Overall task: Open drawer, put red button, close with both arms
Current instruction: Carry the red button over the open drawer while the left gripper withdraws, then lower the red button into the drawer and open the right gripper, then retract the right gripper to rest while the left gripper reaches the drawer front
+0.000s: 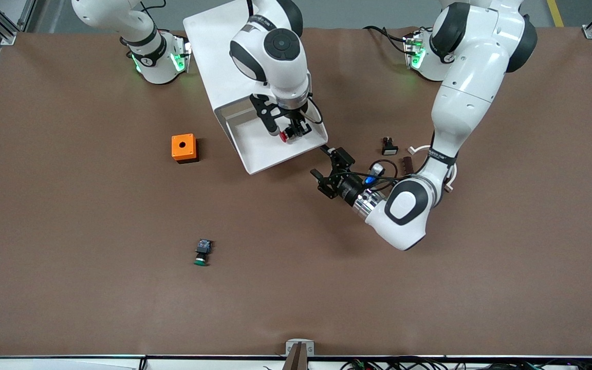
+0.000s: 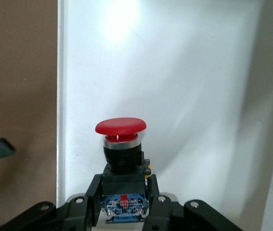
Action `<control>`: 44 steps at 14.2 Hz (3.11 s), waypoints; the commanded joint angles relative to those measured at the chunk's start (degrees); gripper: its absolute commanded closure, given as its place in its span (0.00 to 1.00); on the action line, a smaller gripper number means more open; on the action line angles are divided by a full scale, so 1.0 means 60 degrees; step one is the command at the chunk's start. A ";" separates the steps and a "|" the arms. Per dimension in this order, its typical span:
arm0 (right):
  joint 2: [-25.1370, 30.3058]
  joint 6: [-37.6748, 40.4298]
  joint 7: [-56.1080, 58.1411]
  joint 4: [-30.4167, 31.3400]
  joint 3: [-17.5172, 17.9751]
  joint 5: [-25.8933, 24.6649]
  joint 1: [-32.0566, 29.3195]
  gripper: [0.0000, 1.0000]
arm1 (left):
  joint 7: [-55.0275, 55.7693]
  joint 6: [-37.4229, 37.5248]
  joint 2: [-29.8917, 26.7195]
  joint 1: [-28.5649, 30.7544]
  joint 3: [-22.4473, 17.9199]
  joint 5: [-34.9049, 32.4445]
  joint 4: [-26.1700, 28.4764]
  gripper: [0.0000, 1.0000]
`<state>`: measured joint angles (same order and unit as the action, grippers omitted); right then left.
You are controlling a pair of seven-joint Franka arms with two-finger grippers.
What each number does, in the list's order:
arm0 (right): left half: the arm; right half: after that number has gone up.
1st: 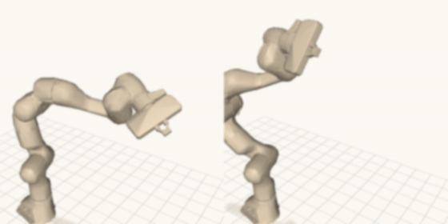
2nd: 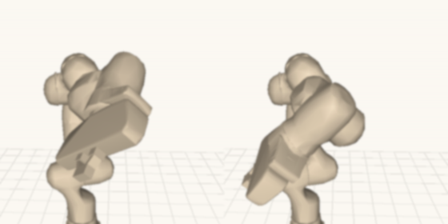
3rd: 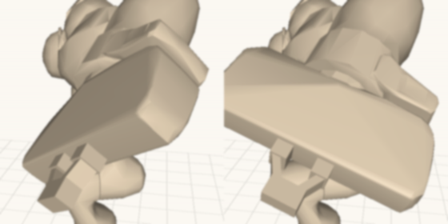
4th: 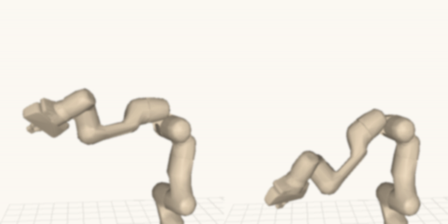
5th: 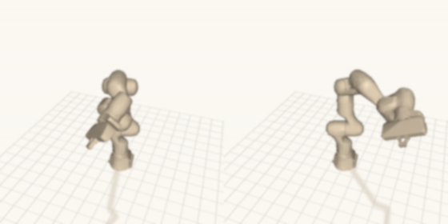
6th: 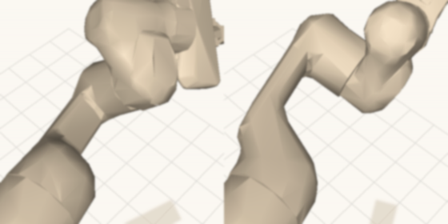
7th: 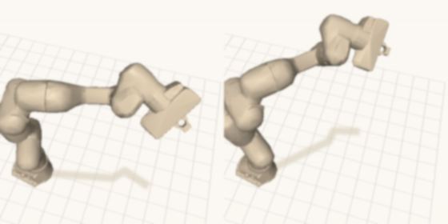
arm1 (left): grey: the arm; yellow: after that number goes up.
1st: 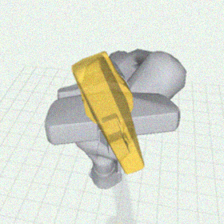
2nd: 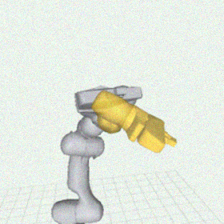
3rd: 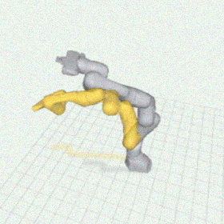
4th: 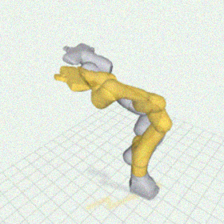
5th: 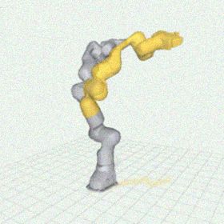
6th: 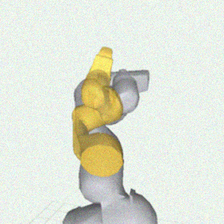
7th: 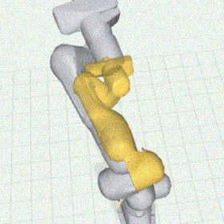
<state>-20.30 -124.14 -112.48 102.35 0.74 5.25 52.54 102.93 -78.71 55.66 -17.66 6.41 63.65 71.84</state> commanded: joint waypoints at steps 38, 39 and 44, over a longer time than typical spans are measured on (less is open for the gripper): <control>0.1685 0.6174 1.9187 -0.2952 -0.0153 -0.1271 -0.9562 0.00 | -0.6962 -0.5323 -0.2758 -0.3544 -0.1830 -0.9216 0.0257 0.01; 0.1685 0.6174 1.9172 -0.2952 -0.0153 -0.1271 -0.9562 0.00 | -0.6830 -0.5498 -0.2744 -0.3691 -0.1830 -0.9232 0.0374 0.01; 0.1685 0.6203 1.9142 -0.3332 -0.0153 -0.1431 -0.9533 0.00 | -0.6375 -0.5851 -0.2656 -0.4467 -0.1815 -0.9247 0.0653 0.01</control>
<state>-10.31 -87.91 1.97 84.23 -1.32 -2.44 -3.74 63.02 -112.76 41.04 -42.79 -4.39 9.62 73.75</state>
